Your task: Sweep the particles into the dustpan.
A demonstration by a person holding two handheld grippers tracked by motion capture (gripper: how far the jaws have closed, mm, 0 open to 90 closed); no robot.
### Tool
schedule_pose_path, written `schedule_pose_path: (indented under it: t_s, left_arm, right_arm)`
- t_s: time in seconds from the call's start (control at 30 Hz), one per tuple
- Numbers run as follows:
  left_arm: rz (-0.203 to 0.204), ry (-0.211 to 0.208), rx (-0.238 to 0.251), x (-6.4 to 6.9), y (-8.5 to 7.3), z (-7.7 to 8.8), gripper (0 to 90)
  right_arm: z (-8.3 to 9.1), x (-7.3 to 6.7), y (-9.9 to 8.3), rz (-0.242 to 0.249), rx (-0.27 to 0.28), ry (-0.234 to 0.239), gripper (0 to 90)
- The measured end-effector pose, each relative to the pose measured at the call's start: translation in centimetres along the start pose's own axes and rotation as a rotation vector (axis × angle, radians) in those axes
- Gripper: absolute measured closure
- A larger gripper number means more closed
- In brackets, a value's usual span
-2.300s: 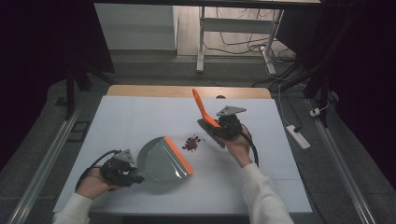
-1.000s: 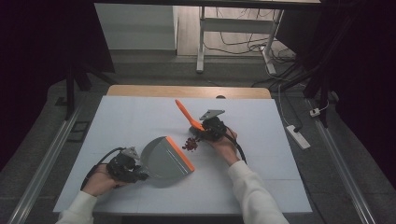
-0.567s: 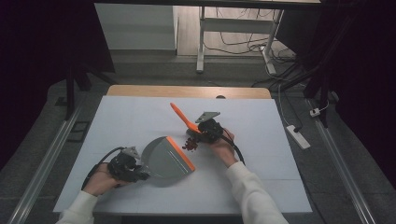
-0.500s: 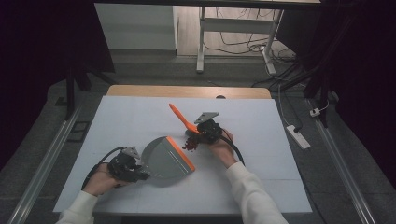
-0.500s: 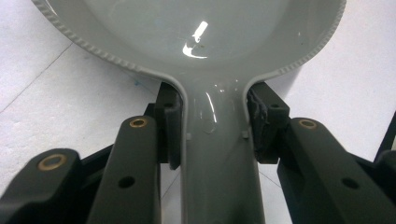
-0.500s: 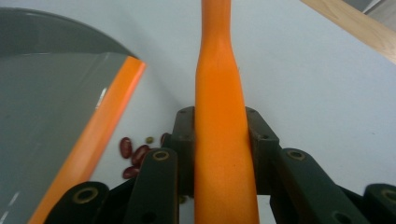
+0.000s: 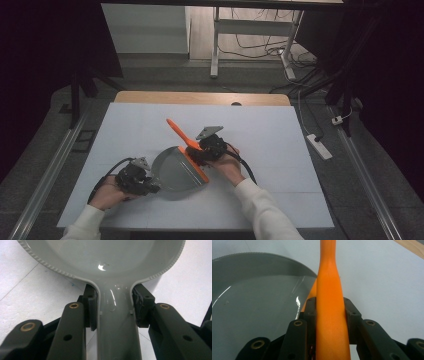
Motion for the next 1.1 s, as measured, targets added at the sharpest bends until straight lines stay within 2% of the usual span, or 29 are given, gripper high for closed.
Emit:
schedule_pose_path:
  t_s: [0.07,0.23,0.33,0.37,0.43,0.5,0.67,0.77,0.83,1.1]
  left_arm:
    - [0.002,-0.002,-0.001,0.0,0.0,0.0,61.6]
    - [0.003,-0.002,-0.001,0.0,0.0,0.0,61.6]
    - [0.001,-0.002,0.000,0.0,0.0,-0.1,61.7]
    - [0.001,-0.003,0.000,0.0,0.0,-0.1,61.6]
    - [0.003,-0.004,0.000,0.0,-0.1,-0.1,61.6]
    - [0.003,-0.005,0.001,0.0,-0.1,-0.1,61.6]
    - [0.002,-0.005,-0.002,0.0,-0.1,-0.1,61.6]
    - [0.002,-0.004,-0.004,0.0,-0.1,-0.2,61.6]
    - [0.003,-0.003,-0.004,0.0,-0.1,-0.2,61.6]
    - [0.000,0.000,-0.002,0.1,-0.1,-0.2,61.6]
  right_arm:
    - [-0.1,-0.4,0.1,0.004,-0.002,0.002,69.9]
    - [0.1,-1.9,0.6,-0.008,0.023,0.054,69.9]
    - [0.6,-3.4,1.1,-0.028,0.048,0.129,69.9]
    - [0.9,-3.6,1.4,-0.013,0.058,0.133,69.9]
    - [1.7,-3.6,2.0,-0.001,0.085,0.116,69.9]
    - [2.7,-2.9,2.5,-0.024,0.127,0.104,69.9]
    - [4.5,0.4,2.3,-0.077,0.149,0.000,69.9]
    - [4.7,1.9,1.5,-0.103,0.126,-0.047,69.9]
    - [4.3,2.5,0.9,-0.120,0.105,-0.062,69.9]
    - [1.9,2.5,-0.7,-0.108,0.018,-0.068,69.9]
Point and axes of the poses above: each handheld gripper's, and its own axes: z roughly backward along the jaws, y roughly out of its top, x roughly to its right, the point moved 9 cm from there along -z, roughly forward along the jaws, and after that the axes turned 6 degrees about -z, right-handed, at the moved point
